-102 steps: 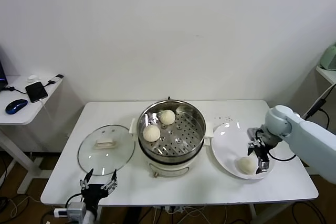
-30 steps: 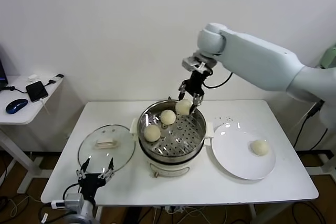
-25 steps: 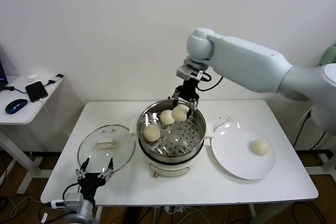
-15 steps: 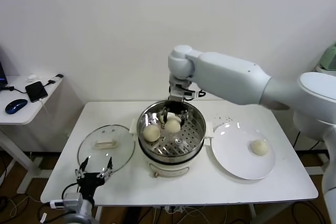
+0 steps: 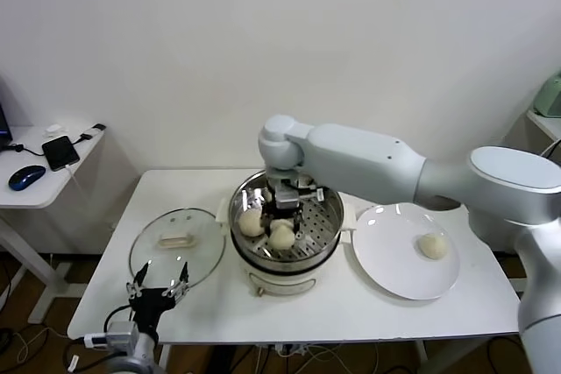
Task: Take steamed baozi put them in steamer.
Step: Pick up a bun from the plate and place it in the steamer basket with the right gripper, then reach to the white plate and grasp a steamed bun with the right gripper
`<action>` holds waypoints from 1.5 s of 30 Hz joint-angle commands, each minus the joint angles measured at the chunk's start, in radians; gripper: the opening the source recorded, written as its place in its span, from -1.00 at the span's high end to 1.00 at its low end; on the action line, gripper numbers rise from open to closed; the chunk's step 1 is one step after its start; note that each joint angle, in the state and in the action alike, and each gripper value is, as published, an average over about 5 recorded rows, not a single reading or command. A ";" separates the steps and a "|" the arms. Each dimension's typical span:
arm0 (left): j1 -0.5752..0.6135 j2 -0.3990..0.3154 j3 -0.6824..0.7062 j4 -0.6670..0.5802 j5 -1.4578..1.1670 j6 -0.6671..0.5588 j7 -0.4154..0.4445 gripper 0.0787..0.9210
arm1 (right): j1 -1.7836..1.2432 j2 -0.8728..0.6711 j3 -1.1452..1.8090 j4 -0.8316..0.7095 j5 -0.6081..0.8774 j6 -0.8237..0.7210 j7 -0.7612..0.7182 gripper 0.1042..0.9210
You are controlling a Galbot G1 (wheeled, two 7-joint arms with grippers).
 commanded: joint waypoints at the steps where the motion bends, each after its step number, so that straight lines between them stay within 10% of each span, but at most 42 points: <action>1: 0.000 -0.020 0.001 0.001 -0.001 0.000 0.000 -0.77 | -0.030 0.008 0.004 0.019 -0.050 0.020 0.002 -0.24; 22: 0.001 -0.020 0.010 0.001 0.004 -0.002 0.002 -0.77 | 0.035 -0.090 0.043 0.109 0.033 -0.205 0.000 -0.76; 34: 0.012 -0.019 0.011 -0.014 0.002 0.001 0.008 -0.77 | 0.121 -0.463 0.228 0.051 0.249 -0.702 -0.084 -0.76; 45: 0.017 -0.010 0.015 -0.026 -0.057 0.011 0.028 -0.77 | -0.241 -0.675 0.539 -0.095 -0.040 -0.776 -0.071 -0.76</action>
